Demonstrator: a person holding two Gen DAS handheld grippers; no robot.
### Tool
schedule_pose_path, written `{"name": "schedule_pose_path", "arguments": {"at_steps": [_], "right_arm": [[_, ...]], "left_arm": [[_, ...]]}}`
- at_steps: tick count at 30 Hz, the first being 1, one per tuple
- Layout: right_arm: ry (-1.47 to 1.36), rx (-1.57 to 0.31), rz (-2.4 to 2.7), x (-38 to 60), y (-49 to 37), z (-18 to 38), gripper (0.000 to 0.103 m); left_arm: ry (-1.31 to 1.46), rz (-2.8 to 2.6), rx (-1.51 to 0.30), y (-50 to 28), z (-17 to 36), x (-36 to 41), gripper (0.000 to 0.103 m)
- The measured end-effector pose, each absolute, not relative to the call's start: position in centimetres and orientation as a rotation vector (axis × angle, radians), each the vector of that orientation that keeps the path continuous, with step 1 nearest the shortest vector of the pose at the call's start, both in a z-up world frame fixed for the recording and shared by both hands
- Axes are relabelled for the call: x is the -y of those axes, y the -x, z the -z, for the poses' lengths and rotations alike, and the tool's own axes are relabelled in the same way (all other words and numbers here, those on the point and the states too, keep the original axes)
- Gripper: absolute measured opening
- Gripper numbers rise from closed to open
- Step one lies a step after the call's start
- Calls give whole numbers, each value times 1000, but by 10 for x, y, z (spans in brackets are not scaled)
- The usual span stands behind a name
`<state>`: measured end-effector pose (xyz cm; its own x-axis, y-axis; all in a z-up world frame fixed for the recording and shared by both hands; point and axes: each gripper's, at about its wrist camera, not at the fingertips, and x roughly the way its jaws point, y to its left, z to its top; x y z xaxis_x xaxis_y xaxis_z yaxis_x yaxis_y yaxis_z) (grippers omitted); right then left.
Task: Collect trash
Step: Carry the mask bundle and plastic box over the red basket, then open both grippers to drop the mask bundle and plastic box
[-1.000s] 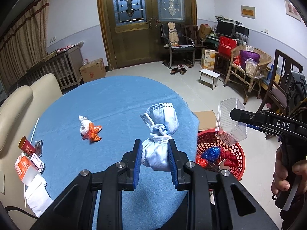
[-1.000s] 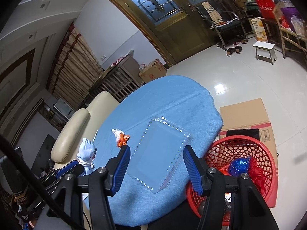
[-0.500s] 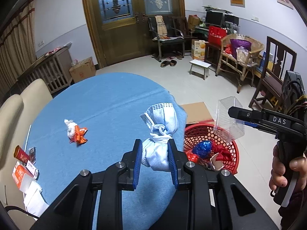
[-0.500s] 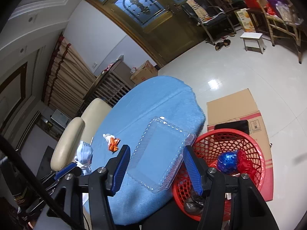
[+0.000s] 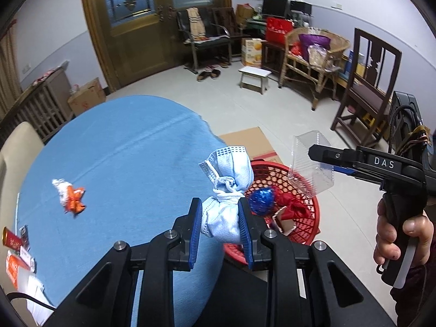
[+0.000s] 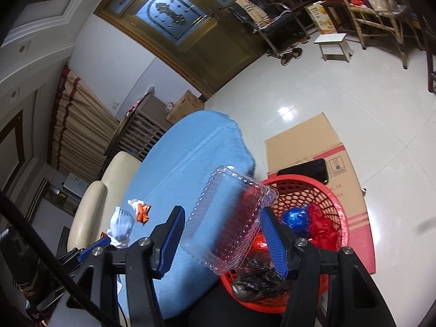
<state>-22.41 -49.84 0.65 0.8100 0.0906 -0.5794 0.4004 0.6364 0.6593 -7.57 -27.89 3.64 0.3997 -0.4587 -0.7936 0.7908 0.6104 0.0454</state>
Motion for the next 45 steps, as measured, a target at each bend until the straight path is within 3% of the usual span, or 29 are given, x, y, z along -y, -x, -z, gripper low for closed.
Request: {"name": "schedule_pose_path", "arguments": {"at_steps": [16, 21, 42, 43, 45], "right_arm": [[-953, -716, 248, 517, 231, 37, 62], [-970, -746, 262, 517, 230, 47, 63], [-952, -761, 214, 495, 210, 33, 68], [-940, -759, 208, 492, 208, 30, 68], [-915, -761, 201, 486, 204, 25, 68]], "left_arm": [[-475, 933, -1001, 72, 18, 323, 32], [-473, 939, -1028, 70, 30, 330, 38], [-381, 878, -913, 63, -2, 262, 41], [-374, 868, -906, 63, -4, 255, 42], [-355, 831, -883, 60, -8, 238, 61]]}}
